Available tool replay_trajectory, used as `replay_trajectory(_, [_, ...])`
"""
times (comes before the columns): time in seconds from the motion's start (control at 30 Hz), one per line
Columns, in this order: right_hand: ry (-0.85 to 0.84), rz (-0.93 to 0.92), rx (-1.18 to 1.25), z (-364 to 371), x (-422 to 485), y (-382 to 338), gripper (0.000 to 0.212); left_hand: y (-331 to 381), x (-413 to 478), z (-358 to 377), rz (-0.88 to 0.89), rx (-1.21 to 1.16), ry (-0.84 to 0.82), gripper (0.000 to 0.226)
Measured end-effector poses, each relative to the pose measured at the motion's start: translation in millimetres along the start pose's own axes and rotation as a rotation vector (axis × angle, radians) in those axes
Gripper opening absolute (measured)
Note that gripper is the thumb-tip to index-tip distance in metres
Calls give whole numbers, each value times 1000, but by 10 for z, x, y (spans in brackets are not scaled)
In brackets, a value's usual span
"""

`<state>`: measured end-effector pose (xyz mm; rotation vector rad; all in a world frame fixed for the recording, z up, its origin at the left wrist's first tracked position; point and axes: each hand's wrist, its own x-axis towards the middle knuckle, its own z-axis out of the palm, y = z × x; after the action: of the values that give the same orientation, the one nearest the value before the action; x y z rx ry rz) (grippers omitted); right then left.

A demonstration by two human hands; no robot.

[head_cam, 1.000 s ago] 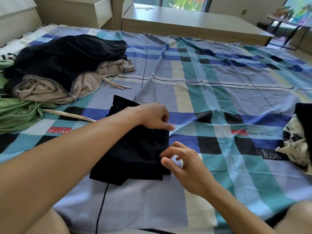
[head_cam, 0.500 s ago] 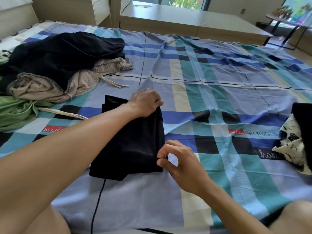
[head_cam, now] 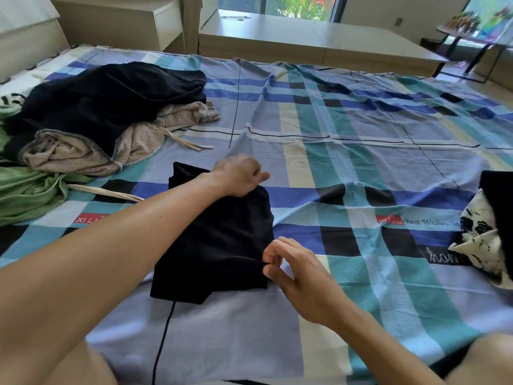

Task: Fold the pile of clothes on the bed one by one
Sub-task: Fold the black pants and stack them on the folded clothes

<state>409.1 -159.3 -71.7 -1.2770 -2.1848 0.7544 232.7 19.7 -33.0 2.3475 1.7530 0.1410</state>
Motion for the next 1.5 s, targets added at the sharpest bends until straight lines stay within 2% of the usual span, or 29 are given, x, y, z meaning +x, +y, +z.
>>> replay_trajectory(0.1, [39, -11, -9, 18, 3, 13, 21, -30, -8, 6, 53, 9, -116, 42])
replay_trajectory(0.23, [-48, -38, -1, -8, 10, -5, 22, -72, -8, -81, 31, -20, 91, 38])
replay_trajectory(0.37, [-62, -1, -46, 37, 72, 2, 23, 7, -93, -42, 111, 164, 208, 26])
replay_trajectory(0.47, [78, 30, -20, 68, 128, -23, 21, 52, -348, -54, 339, 231, 269, 11])
replay_trajectory(0.53, [217, 15, 6, 48, 209, -55, 23, 33, -611, -130, 443, 160, 188, 13])
replay_trajectory(0.57, [274, 2, 4, 38, 270, -73, 22, 7, -743, -144, 454, 159, 124, 17])
replay_trajectory(0.63, [339, -23, -18, 46, 414, -81, 15, -105, -942, -105, 399, 302, 12, 34])
replay_trajectory(0.7, [350, -43, -15, 73, 565, -52, 13, -265, -1075, -34, 319, 396, -100, 65])
replay_trajectory(0.77, [288, -61, 16, 134, 700, -6, 25, -413, -1155, 24, 283, 355, -197, 101])
replay_trajectory(0.83, [104, -47, -16, 224, 795, 51, 47, -530, -1195, 81, 280, 343, -263, 124])
replay_trajectory(0.93, [-197, 40, -260, 419, 809, 158, 81, -719, -1205, 162, 278, 358, -291, 142])
replay_trajectory(1.0, [-233, 79, -348, 476, 798, 203, 90, -845, -1195, 174, 273, 321, -272, 147])
replay_trajectory(1.1, [-230, 108, -323, 431, 781, 151, 89, -1006, -1258, 95, 216, 276, -238, 150])
replay_trajectory(1.2, [-97, 143, -135, 310, 693, 103, 82, -1079, -1376, -147, 43, 219, -167, 144])
replay_trajectory(1.23, [-19, 183, -65, 259, 660, 102, 75, -1088, -1411, -226, -58, 162, -122, 132])
replay_trajectory(1.3, [69, 276, 51, 154, 629, 103, 60, -1082, -1448, -322, -310, -4, -70, 85])
replay_trajectory(1.33, [69, 311, 122, 118, 618, 100, 53, -1082, -1448, -321, -432, -107, -102, 67])
replay_trajectory(1.4, [32, 351, 304, 91, 622, 91, 44, -1048, -1474, -239, -583, -387, -253, 55])
replay_trajectory(1.43, [13, 370, 413, 105, 634, 82, 42, -1008, -1493, -194, -609, -548, -311, 50])
replay_trajectory(1.5, [-18, 391, 588, 138, 645, 49, 45, -909, -1523, -132, -615, -811, -323, 44])
